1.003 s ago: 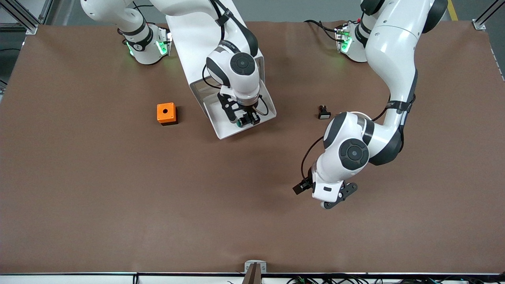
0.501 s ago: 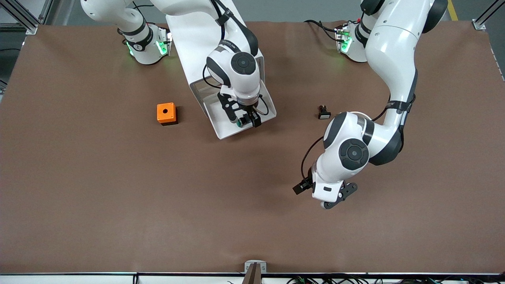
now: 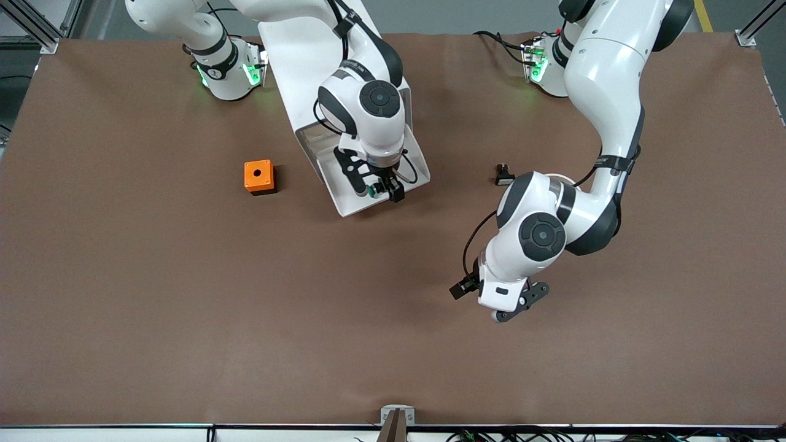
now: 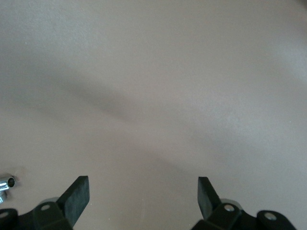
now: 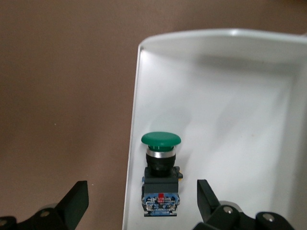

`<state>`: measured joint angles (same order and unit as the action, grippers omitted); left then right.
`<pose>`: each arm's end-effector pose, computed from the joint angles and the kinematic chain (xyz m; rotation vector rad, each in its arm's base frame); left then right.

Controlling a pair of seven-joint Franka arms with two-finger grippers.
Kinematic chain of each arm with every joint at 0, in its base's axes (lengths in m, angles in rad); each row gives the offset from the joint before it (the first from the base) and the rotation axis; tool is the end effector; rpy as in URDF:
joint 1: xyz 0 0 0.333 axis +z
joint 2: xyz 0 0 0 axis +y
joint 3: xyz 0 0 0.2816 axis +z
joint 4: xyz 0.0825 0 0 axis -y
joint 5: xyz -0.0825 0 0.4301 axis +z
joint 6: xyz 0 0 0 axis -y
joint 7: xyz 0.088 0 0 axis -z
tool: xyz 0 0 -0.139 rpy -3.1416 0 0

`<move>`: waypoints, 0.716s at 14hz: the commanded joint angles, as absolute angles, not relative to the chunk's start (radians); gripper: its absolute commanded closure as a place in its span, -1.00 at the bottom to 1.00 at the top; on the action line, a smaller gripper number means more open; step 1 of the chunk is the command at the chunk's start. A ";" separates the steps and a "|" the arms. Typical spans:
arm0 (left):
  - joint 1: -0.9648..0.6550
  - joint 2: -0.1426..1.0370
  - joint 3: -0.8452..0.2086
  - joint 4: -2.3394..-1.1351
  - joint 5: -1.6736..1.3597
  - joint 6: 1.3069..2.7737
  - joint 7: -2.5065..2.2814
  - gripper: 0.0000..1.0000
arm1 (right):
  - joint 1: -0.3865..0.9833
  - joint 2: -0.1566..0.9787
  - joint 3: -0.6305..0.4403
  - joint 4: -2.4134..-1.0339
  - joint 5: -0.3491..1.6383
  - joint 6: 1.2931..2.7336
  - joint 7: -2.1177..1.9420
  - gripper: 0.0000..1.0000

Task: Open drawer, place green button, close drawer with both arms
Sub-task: 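Raise the right gripper while the left gripper pushes the drawer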

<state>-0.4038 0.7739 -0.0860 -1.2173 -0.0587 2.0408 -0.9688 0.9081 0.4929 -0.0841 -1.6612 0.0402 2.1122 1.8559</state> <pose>0.6899 -0.3580 0.2441 2.9170 0.7920 -0.0546 0.4662 0.5123 0.2325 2.6882 -1.5466 -0.0052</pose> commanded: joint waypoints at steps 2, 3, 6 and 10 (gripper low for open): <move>-0.440 0.759 -0.084 -1.247 -0.037 2.046 -1.015 -0.99 | 0.842 0.477 -0.075 -1.602 0.032 1.999 1.726 -1.00; -0.454 0.758 -0.083 -1.255 -0.035 2.046 -1.026 -0.99 | 0.825 0.459 -0.075 -1.594 0.032 1.964 1.686 -1.00; -0.494 0.759 -0.081 -1.275 -0.029 2.046 -1.048 -0.99 | 0.761 0.402 -0.075 -1.592 0.034 1.887 1.547 -1.00; -0.584 0.755 -0.083 -1.322 -0.008 2.045 -1.138 -0.99 | 0.654 0.333 -0.075 -1.597 0.037 1.800 1.303 -1.00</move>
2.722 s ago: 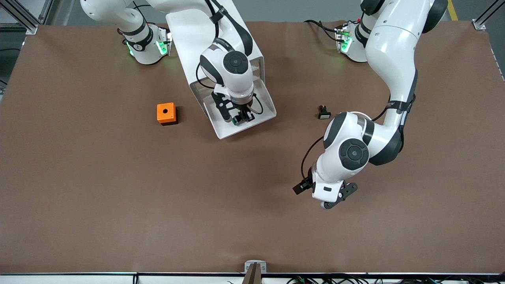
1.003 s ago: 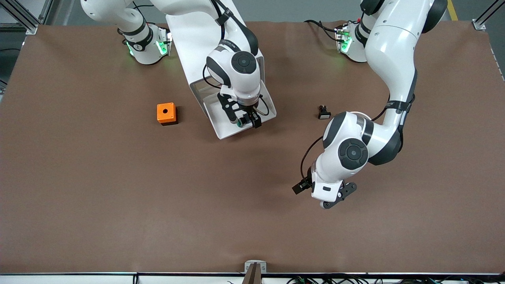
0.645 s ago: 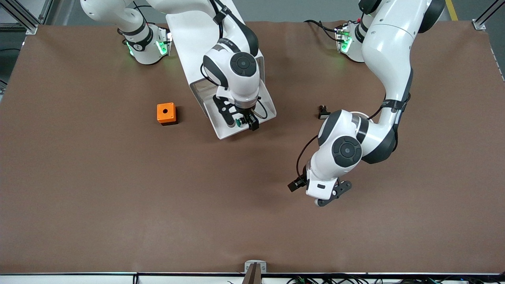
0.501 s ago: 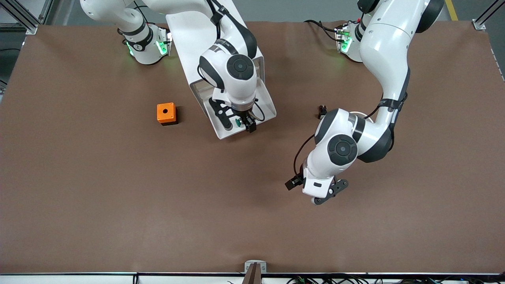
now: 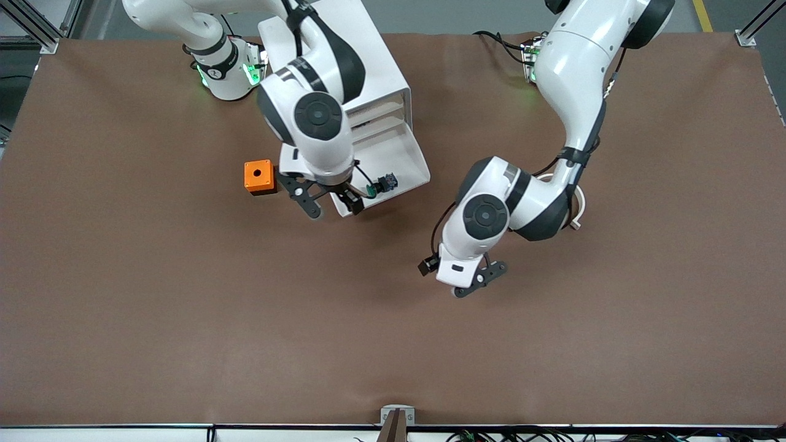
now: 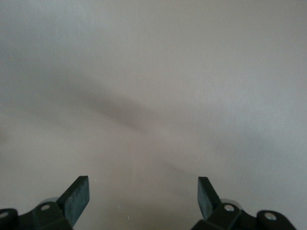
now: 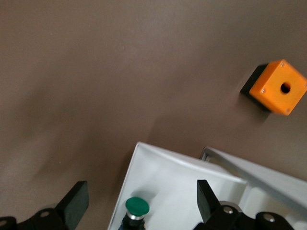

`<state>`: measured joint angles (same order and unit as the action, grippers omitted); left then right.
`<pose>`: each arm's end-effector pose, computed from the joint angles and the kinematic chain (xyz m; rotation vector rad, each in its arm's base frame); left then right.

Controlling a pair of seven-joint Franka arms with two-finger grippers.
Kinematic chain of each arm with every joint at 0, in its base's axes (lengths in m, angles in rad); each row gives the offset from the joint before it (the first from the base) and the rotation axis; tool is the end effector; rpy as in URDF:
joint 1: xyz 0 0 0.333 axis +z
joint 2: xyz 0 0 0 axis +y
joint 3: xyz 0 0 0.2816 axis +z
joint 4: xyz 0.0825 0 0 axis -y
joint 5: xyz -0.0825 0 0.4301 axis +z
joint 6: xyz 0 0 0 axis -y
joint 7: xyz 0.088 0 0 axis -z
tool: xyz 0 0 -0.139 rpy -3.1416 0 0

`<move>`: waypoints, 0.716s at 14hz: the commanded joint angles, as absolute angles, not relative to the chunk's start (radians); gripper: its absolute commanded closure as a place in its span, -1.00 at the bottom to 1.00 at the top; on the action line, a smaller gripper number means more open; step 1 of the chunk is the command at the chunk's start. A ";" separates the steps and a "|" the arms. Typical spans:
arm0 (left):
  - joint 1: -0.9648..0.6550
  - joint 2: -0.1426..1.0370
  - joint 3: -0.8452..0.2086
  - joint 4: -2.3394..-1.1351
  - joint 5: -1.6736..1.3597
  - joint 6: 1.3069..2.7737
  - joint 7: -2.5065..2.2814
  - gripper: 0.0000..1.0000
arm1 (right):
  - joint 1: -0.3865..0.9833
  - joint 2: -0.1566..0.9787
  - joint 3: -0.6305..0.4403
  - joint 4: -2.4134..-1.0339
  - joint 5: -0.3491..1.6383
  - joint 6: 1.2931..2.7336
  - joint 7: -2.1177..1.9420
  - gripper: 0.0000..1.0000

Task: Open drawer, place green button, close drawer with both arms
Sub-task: 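Raise the right gripper while the left gripper pushes the drawer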

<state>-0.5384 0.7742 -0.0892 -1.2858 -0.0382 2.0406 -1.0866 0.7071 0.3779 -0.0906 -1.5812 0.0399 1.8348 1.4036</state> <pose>0.6199 -0.4395 0.2087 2.9918 0.7662 -0.1296 0.5498 0.4002 0.3299 2.8009 -1.1769 -0.1045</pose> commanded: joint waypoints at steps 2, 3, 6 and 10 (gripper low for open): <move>-0.632 0.758 -0.084 -1.327 -0.008 2.043 -1.179 -0.99 | 0.586 0.299 -0.075 -1.600 0.038 1.767 1.164 -1.00; -0.650 0.759 -0.084 -1.327 -0.008 2.040 -1.195 -0.99 | 0.556 0.285 -0.075 -1.601 0.038 1.755 1.099 -1.00; -0.713 0.761 -0.086 -1.351 -0.008 2.036 -1.232 -0.99 | 0.456 0.243 -0.077 -1.601 0.038 1.706 0.878 -1.00; -0.787 0.776 -0.087 -1.367 -0.012 2.036 -1.247 -0.99 | 0.335 0.207 -0.077 -1.598 0.037 1.643 0.646 -1.00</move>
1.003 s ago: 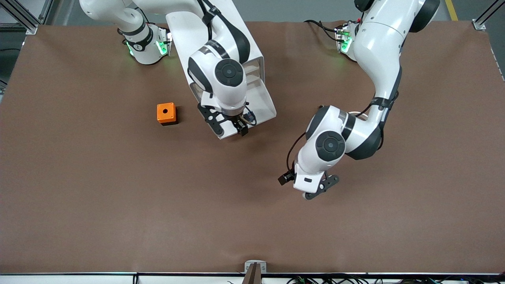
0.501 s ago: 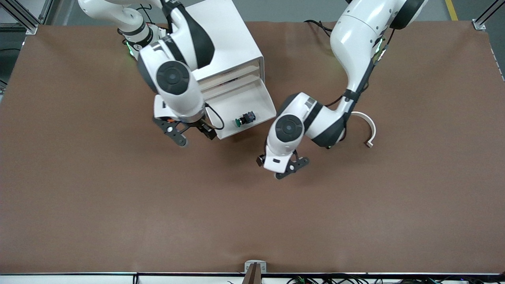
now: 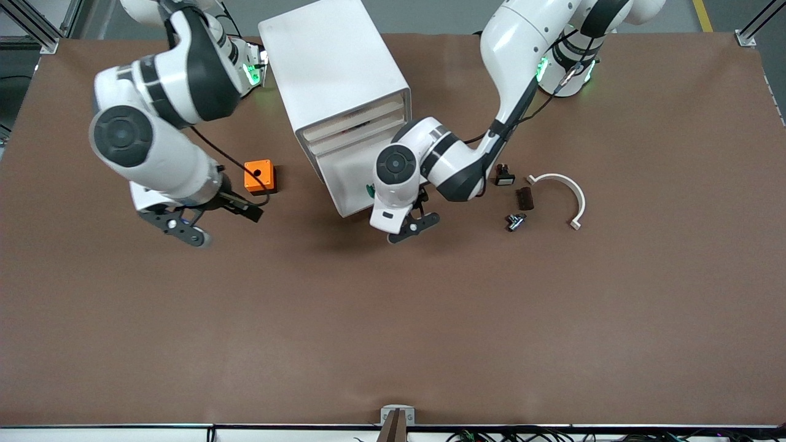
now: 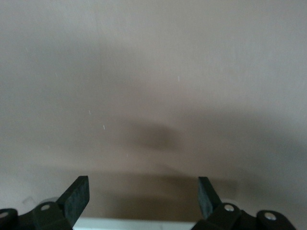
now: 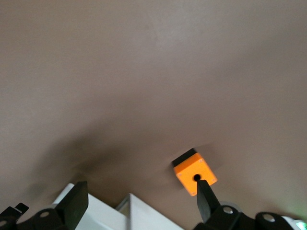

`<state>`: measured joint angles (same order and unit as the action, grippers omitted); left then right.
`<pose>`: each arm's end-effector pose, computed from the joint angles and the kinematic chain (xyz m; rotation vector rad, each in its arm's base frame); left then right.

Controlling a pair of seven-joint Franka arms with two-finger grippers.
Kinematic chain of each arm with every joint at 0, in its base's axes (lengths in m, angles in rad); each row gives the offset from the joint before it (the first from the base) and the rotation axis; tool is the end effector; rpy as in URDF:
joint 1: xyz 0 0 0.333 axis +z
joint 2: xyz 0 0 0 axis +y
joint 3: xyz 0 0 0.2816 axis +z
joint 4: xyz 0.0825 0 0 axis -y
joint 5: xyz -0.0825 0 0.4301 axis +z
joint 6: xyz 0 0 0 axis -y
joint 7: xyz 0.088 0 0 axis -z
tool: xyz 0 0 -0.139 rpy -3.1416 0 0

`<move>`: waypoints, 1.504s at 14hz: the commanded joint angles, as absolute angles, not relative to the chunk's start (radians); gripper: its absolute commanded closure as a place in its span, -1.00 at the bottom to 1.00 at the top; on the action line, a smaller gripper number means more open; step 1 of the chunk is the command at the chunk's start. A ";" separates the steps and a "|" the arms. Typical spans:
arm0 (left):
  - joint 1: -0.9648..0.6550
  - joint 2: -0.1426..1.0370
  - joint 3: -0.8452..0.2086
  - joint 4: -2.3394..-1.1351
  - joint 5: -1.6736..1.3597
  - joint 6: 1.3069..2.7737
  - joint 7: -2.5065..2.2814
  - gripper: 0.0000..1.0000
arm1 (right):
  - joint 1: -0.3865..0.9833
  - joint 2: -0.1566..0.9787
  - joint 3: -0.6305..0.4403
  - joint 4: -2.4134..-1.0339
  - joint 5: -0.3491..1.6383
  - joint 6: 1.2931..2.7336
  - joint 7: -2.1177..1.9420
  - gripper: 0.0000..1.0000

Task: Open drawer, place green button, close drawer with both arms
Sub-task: 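Push the drawer shut with the left gripper while the right gripper withdraws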

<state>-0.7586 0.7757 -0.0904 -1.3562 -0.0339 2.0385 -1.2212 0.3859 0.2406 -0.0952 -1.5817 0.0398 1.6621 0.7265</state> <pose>0.4930 -0.5509 0.1727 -3.0398 -0.6348 0.1975 0.6192 0.1943 0.4091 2.9957 -0.6725 -0.2260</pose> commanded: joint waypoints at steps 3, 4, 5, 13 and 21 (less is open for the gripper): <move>-0.821 0.776 -0.095 -1.367 -0.026 2.036 -1.258 -0.99 | 0.275 0.183 -0.077 -1.597 0.037 1.615 0.537 -1.00; -0.828 0.776 -0.101 -1.367 -0.035 2.036 -1.267 -0.99 | 0.253 0.173 -0.077 -1.597 0.037 1.611 0.496 -1.00; -0.842 0.778 -0.109 -1.367 -0.054 2.036 -1.278 -0.99 | 0.227 0.166 -0.077 -1.597 0.037 1.609 0.445 -1.00; -0.879 0.796 -0.123 -1.374 -0.293 2.036 -1.278 -0.99 | 0.089 0.137 -0.078 -1.595 0.035 1.572 0.164 -1.00; -0.881 0.802 -0.129 -1.402 -0.442 2.034 -1.272 -0.99 | 0.023 0.129 -0.081 -1.540 0.032 1.523 0.006 -1.00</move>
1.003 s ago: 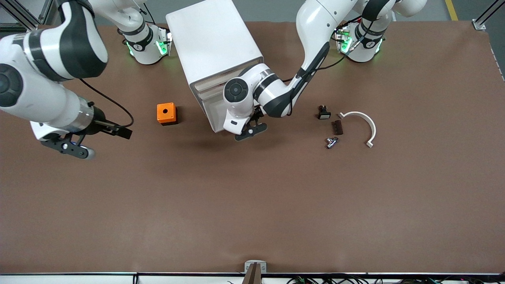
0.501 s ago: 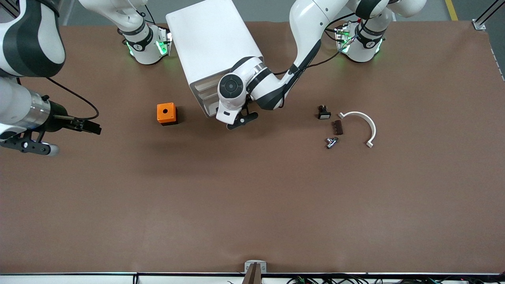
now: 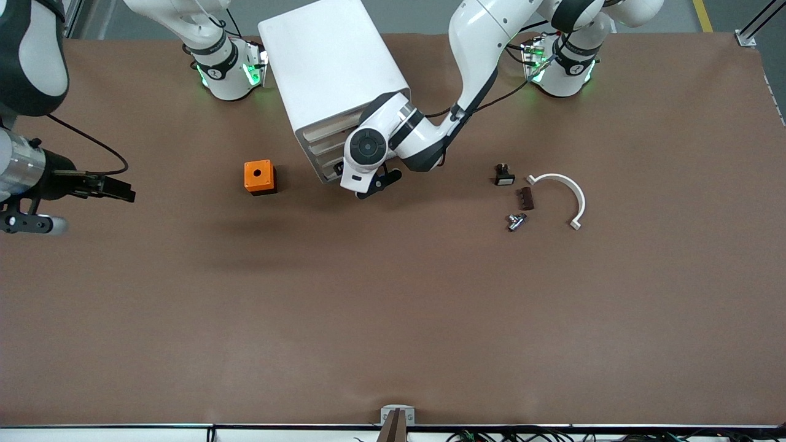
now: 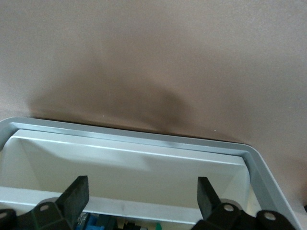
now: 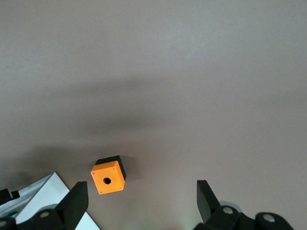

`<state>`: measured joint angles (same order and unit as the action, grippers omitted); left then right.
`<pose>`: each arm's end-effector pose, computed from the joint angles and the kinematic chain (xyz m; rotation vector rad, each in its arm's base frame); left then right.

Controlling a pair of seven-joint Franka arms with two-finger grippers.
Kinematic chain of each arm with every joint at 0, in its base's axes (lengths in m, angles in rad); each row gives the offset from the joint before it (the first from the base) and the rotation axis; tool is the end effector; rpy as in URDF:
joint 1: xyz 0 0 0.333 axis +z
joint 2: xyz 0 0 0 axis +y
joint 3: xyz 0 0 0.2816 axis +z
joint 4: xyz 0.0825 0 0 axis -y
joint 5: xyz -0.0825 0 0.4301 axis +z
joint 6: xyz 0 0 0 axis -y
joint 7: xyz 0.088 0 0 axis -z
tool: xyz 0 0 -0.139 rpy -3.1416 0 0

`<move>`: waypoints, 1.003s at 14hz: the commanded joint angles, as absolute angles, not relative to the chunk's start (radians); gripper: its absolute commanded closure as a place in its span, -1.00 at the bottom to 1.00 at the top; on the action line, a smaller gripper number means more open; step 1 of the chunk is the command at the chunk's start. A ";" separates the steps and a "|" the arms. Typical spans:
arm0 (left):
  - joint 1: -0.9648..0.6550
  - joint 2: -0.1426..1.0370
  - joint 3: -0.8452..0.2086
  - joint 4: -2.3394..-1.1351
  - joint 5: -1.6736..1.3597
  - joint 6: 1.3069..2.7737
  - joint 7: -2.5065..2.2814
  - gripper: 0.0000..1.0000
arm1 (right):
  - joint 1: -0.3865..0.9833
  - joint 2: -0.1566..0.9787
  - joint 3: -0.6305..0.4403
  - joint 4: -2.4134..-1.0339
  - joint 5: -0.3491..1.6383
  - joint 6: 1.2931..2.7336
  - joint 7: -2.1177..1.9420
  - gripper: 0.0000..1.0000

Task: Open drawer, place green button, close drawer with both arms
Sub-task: 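Push the drawer shut with the left gripper while the right gripper withdraws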

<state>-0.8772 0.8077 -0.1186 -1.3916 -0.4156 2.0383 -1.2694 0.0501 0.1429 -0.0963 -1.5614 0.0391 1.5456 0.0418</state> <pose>0.3756 -0.6239 0.1426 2.9090 0.7799 -0.7168 0.6236 -0.0208 0.4738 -3.1031 0.1401 0.2459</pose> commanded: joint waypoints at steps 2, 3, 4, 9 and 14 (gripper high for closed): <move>-0.881 0.802 -0.130 -1.402 -0.442 2.034 -1.270 -0.99 | 0.023 0.129 -0.083 -1.532 0.031 1.522 -0.002 -1.00; -0.877 0.799 -0.130 -1.398 -0.439 2.034 -1.273 -0.99 | 0.023 0.127 -0.084 -1.529 0.031 1.523 -0.003 -1.00; -0.873 0.792 -0.129 -1.394 -0.428 2.033 -1.275 -0.99 | 0.023 0.127 -0.083 -1.522 0.031 1.523 -0.003 -1.00; -0.763 0.680 -0.115 -1.374 -0.422 2.031 -1.273 -0.98 | 0.021 0.127 -0.084 -1.506 0.026 1.526 -0.051 -1.00; -0.661 0.491 -0.117 -1.376 -0.335 1.929 -1.272 -0.98 | 0.017 0.130 -0.087 -1.506 0.037 1.532 -0.051 -1.00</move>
